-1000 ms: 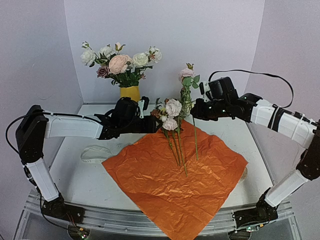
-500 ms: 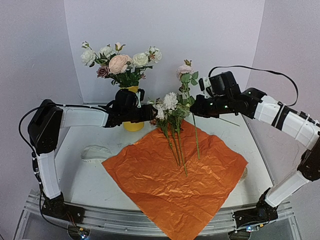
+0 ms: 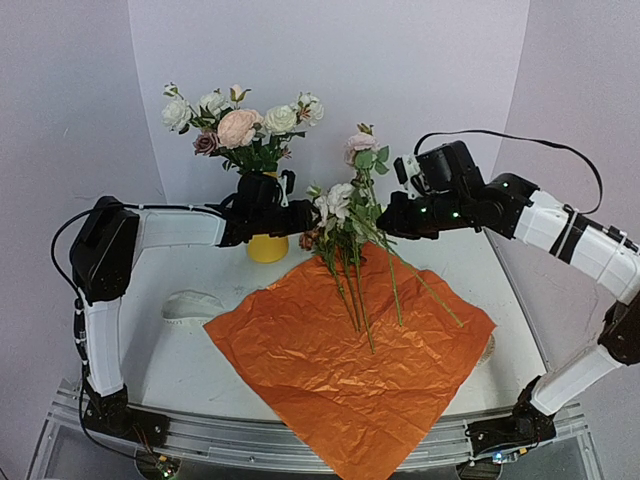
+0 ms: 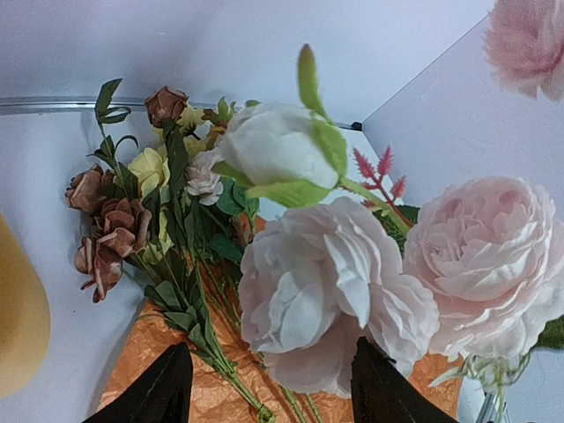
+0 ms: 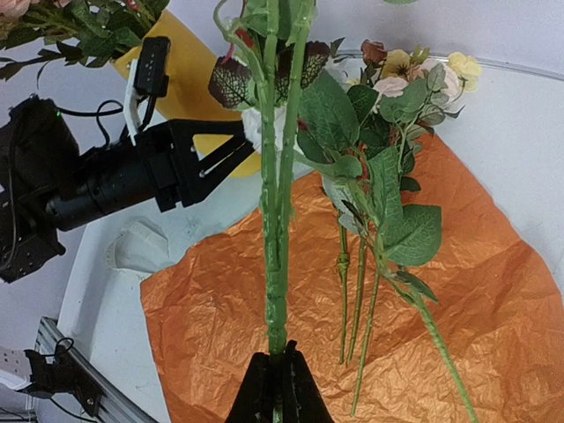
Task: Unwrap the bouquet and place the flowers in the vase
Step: Pick up the fake flower from the wrapping paper.
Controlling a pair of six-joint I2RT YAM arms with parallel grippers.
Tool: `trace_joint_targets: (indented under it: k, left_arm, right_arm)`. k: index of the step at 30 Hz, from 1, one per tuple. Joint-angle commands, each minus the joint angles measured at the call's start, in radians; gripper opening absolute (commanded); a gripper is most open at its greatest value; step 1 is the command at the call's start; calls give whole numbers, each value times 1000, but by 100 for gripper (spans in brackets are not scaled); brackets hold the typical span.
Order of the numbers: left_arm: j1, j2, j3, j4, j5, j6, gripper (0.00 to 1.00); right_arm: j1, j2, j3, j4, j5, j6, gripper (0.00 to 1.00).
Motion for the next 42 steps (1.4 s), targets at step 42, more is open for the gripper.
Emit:
trace_joint_targets:
  k: [42]
  left_arm:
    - [-203,-281,-471,-87,9,28,62]
  right_arm:
    - [19,192,-204,355,83,90,0]
